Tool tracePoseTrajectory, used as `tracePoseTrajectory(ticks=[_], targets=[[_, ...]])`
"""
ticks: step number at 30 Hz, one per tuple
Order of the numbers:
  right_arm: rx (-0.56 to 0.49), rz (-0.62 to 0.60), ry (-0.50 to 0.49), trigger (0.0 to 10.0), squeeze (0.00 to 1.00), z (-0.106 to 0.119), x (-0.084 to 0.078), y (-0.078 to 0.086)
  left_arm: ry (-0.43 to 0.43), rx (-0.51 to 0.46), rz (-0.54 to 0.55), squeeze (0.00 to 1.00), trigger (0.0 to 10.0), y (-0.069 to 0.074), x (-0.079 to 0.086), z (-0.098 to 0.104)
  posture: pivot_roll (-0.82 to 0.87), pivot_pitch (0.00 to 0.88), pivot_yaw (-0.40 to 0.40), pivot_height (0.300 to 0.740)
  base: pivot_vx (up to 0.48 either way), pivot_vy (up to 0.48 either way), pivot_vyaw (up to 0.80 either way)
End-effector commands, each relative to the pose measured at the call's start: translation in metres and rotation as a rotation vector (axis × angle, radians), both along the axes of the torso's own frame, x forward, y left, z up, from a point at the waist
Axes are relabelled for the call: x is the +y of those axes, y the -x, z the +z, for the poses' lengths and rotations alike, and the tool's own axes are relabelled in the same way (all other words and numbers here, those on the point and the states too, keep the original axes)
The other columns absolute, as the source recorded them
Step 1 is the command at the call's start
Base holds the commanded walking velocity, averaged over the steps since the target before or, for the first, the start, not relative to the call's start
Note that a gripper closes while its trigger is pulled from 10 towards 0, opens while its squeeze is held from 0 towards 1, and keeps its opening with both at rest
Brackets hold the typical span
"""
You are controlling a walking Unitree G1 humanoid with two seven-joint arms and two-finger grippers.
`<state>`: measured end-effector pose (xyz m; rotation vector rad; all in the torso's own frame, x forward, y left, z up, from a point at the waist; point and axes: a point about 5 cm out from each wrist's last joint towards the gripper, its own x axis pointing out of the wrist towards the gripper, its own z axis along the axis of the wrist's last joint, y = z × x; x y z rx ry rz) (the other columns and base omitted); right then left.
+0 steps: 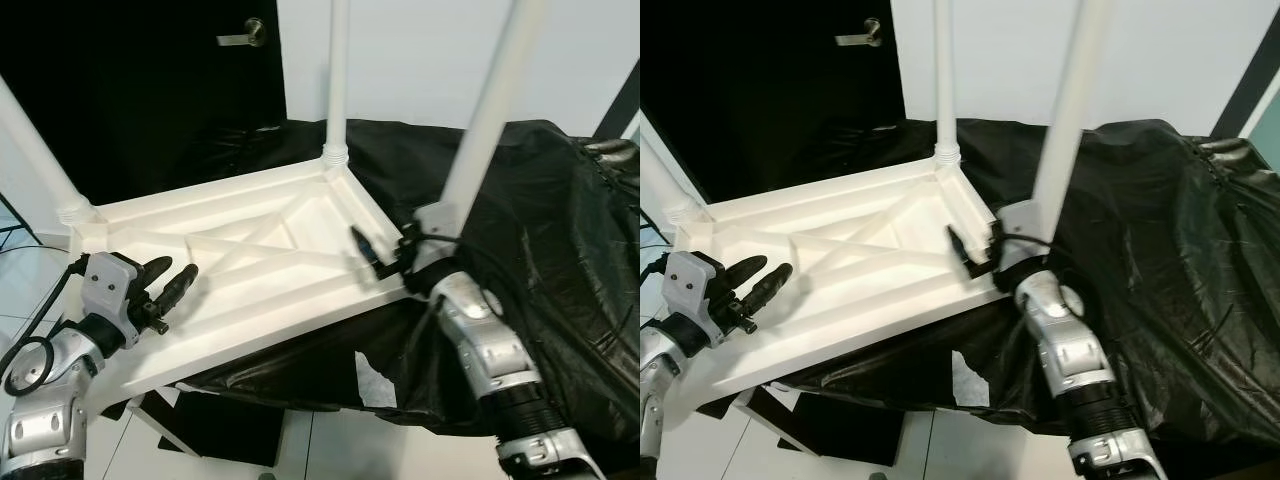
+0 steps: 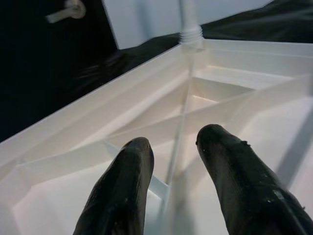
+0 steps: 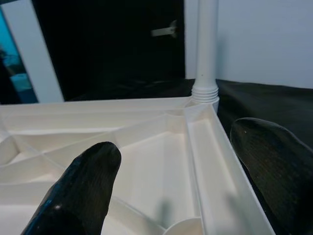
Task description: Building children table
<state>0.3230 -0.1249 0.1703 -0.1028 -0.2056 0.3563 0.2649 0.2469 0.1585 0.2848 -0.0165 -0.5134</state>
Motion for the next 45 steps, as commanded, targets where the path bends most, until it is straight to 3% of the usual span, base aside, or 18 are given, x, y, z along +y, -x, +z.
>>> tracePoseTrajectory(ticks=[1,3,7,10,13,19,25,27,29,30,32,33,34,38,41,45], targets=[[-0.01,-0.204,-0.006,10.0,0.0,0.001,-0.048,-0.005,-0.009,0.011,-0.018,0.0,10.0,-0.001,-0.003,-0.003,0.01,0.0,0.016,0.74,0.0,0.0,0.0],[-0.007,-0.252,0.008,10.0,0.0,0.0,-0.066,-0.006,0.003,0.01,-0.05,0.0,10.0,-0.005,-0.013,-0.004,0.01,0.0,0.017,0.74,0.0,0.0,0.0],[-0.007,-0.291,0.02,10.0,0.0,0.0,-0.079,-0.006,0.016,0.008,-0.086,0.0,10.0,-0.007,-0.024,-0.004,0.0,0.0,0.021,0.74,0.0,0.0,0.0],[-0.011,-0.37,0.053,10.0,0.0,0.002,-0.106,-0.005,0.028,0.002,-0.155,0.0,10.0,-0.011,-0.046,-0.006,-0.01,0.0,0.024,0.74,0.0,0.0,0.0],[-0.011,-0.37,0.053,10.0,0.0,0.002,-0.106,-0.005,0.028,0.002,-0.155,0.0,10.0,-0.011,-0.046,-0.006,-0.01,0.0,0.024,0.74,0.0,0.0,0.0],[-0.034,-0.517,0.069,10.0,0.0,0.007,-0.145,0.003,0.072,-0.029,-0.261,0.0,10.0,-0.018,-0.082,-0.001,-0.02,0.0,0.032,0.74,0.0,0.0,0.0],[-0.042,-0.557,0.07,10.0,0.0,0.007,-0.153,0.007,0.093,-0.033,-0.305,0.0,10.0,-0.016,-0.095,0.0,-0.02,0.0,0.037,0.74,0.0,0.0,0.0],[-0.045,-0.544,0.069,10.0,0.0,0.006,-0.149,0.006,0.097,-0.029,-0.314,0.0,10.0,-0.015,-0.096,0.0,-0.03,0.0,0.038,0.74,0.0,0.0,0.0],[-0.049,-0.484,0.058,10.0,0.0,0.004,-0.131,0.003,0.102,-0.017,-0.375,0.0,10.0,-0.003,-0.097,0.0,-0.02,0.0,0.037,0.74,0.0,0.0,0.0],[-0.049,-0.484,0.058,10.0,0.0,0.004,-0.131,0.003,0.102,-0.017,-0.375,0.0,10.0,-0.003,-0.097,0.0,-0.02,0.0,0.037,0.74,0.0,0.0,0.0],[-0.046,-0.4,0.037,10.0,0.0,-0.001,-0.11,0.001,0.092,0.013,-0.444,0.0,10.0,0.012,-0.096,0.0,-0.01,0.0,0.032,0.74,0.0,0.0,0.0],[-0.046,-0.4,0.037,10.0,0.0,-0.001,-0.11,0.001,0.092,0.013,-0.444,0.0,10.0,0.012,-0.096,0.0,-0.01,0.0,0.032,0.74,0.0,0.0,0.0],[-0.032,-0.291,0.025,10.0,0.0,-0.007,-0.087,0.001,0.074,0.044,-0.476,0.0,10.0,0.024,-0.092,-0.002,0.0,0.0,0.025,0.74,0.0,0.0,0.0],[-0.015,-0.215,0.02,10.0,0.0,-0.011,-0.072,0.002,0.065,0.066,-0.484,0.0,10.0,0.032,-0.088,-0.003,0.01,0.0,0.017,0.74,0.0,0.0,0.0],[0.022,-0.084,0.028,10.0,0.0,-0.018,-0.051,0.003,0.038,0.113,-0.514,0.0,10.0,0.047,-0.084,-0.003,0.02,0.0,0.007,0.74,0.0,0.0,0.0],[0.053,0.021,0.037,10.0,0.0,-0.022,-0.039,0.007,0.006,0.127,-0.504,0.0,10.0,0.054,-0.079,-0.002,0.03,0.0,-0.003,0.74,0.0,0.0,0.0]])
